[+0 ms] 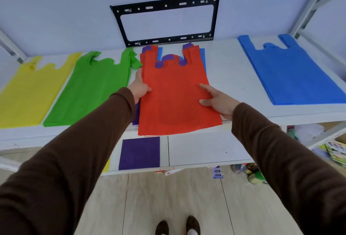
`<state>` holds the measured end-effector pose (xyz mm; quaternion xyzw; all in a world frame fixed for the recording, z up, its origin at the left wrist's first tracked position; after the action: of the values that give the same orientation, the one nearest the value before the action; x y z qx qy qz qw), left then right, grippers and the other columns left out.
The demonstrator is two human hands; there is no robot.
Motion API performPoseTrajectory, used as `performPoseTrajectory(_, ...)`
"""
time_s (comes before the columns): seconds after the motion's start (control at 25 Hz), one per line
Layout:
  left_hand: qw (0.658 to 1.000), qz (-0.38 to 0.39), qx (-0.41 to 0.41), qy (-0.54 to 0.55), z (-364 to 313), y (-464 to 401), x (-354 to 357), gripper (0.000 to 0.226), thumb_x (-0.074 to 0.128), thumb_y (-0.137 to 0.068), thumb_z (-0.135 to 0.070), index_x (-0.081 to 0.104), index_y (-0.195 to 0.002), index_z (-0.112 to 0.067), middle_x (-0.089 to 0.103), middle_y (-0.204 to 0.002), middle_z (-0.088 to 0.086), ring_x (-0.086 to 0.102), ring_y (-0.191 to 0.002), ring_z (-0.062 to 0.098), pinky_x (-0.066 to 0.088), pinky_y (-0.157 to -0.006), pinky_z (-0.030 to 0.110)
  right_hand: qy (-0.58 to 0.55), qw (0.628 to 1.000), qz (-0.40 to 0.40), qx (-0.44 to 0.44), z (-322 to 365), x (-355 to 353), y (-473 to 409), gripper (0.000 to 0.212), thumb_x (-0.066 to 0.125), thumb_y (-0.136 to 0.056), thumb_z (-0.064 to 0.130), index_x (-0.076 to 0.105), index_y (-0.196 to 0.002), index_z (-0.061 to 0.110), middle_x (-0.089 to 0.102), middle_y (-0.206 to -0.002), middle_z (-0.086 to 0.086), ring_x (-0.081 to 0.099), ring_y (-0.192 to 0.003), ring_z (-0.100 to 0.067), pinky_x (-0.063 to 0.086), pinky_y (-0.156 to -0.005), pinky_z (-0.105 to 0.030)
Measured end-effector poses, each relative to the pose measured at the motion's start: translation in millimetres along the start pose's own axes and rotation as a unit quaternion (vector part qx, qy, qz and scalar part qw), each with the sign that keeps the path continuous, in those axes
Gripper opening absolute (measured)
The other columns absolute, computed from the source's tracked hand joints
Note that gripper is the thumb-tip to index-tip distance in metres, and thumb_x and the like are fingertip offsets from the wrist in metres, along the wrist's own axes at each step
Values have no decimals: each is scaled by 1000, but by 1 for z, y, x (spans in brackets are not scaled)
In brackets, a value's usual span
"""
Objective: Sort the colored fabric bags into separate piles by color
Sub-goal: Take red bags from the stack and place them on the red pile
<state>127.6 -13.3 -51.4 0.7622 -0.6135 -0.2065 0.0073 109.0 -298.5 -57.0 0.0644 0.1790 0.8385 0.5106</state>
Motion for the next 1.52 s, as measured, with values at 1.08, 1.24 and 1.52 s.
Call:
performPoseTrajectory(1.08,994,103,13,-22,220,284,36,79,52,-91,5,19,-155,-27,29,-157,-3,38,-137,10,35,-101,18,-1,998,-59,39,-233,114,260,65,63,-92,5,42,-145,35,54,-140,2,64,-113,-21,56,-93,-38)
performPoseTrajectory(1.24,987,145,-30,-56,247,265,75,80,52,-92,2,15,-155,-31,30,-155,-1,45,-128,13,42,-92,22,55,994,-71,59,-262,94,242,70,63,-90,1,36,-149,27,50,-141,0,62,-105,-13,56,-90,-28)
performPoseTrajectory(1.52,987,89,-34,-130,248,167,138,78,55,-93,-3,14,-156,-26,29,-154,4,40,-135,20,34,-106,23,147,984,-94,33,-294,16,132,74,65,-89,6,32,-151,31,41,-150,-1,45,-133,-19,36,-114,-42)
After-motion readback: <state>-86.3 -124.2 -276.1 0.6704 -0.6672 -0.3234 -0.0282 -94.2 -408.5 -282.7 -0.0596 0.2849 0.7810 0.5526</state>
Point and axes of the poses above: each hand's wrist, its own y-axis away from the middle knuckle, its own x-axis out of the palm, z = x × y, the point moved 4 cm from there along -y, towards the middle knuckle
